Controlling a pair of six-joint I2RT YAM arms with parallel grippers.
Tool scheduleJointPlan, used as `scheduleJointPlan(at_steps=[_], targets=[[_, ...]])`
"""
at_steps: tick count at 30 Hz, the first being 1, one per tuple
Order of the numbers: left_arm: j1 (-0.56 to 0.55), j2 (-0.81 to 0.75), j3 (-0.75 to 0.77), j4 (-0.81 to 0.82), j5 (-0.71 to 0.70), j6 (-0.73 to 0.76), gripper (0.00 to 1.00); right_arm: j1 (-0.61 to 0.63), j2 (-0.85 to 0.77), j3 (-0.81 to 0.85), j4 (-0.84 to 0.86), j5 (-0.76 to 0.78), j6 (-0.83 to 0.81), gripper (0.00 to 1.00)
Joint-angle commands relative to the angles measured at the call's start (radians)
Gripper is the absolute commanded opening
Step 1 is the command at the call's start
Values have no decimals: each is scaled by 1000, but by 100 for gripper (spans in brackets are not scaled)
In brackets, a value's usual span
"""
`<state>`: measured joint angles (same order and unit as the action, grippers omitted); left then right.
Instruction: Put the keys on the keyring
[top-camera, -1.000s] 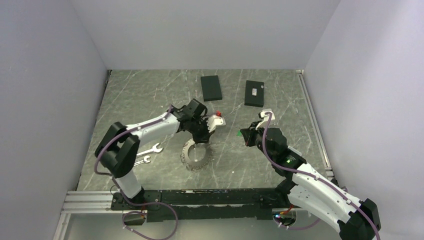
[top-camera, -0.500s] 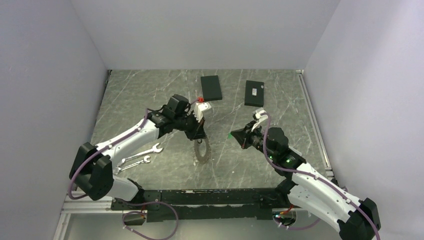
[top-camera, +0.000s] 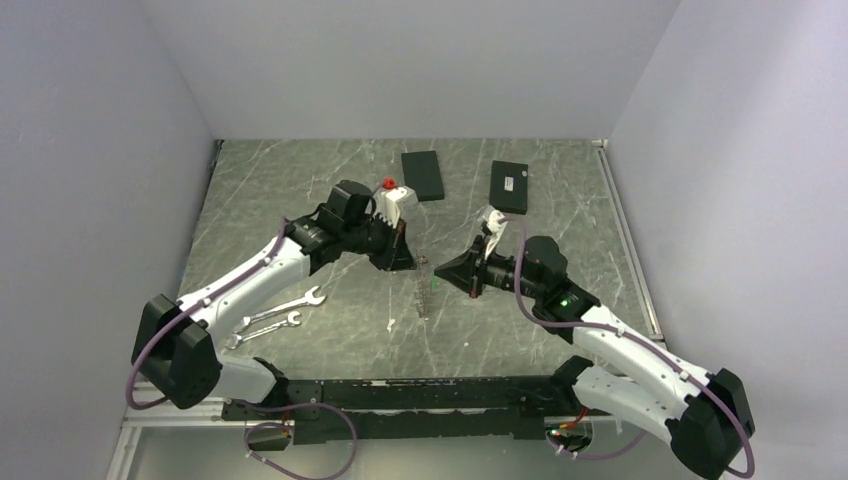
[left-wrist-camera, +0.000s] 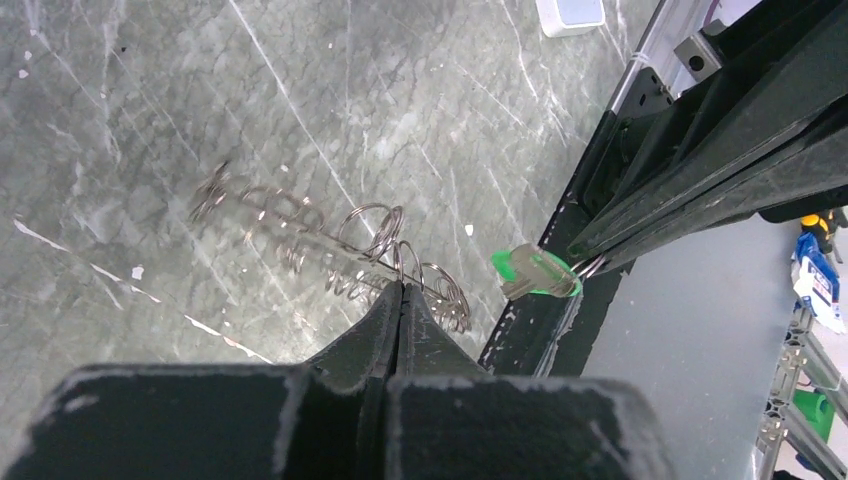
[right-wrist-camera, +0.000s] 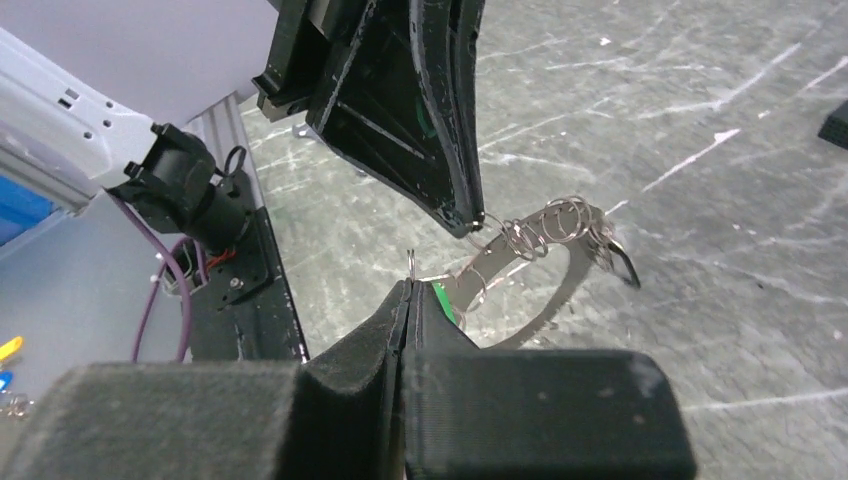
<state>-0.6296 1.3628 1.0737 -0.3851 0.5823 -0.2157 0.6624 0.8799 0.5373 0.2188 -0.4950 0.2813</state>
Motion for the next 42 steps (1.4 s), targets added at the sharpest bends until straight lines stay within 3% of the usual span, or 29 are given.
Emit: scheduleJointPlan(at_steps=[1,12,21,31,42], targets=[[2,-65,27,15,15,-36,0,19,66,95,3,-86,-57,0],[1,-169,-57,77,112,54,0,85,230,226,-163,80,-95,0],[-34,-194,-51,10,69,105,0,86,236,250,-165,104,-99,0],[-44,-165,-43,-1,47,100,0,86,172,231,-165,-22,-139,0],[-44,-156,-43,5,31,78,0,96,171,236,-178,-63,-151,0]])
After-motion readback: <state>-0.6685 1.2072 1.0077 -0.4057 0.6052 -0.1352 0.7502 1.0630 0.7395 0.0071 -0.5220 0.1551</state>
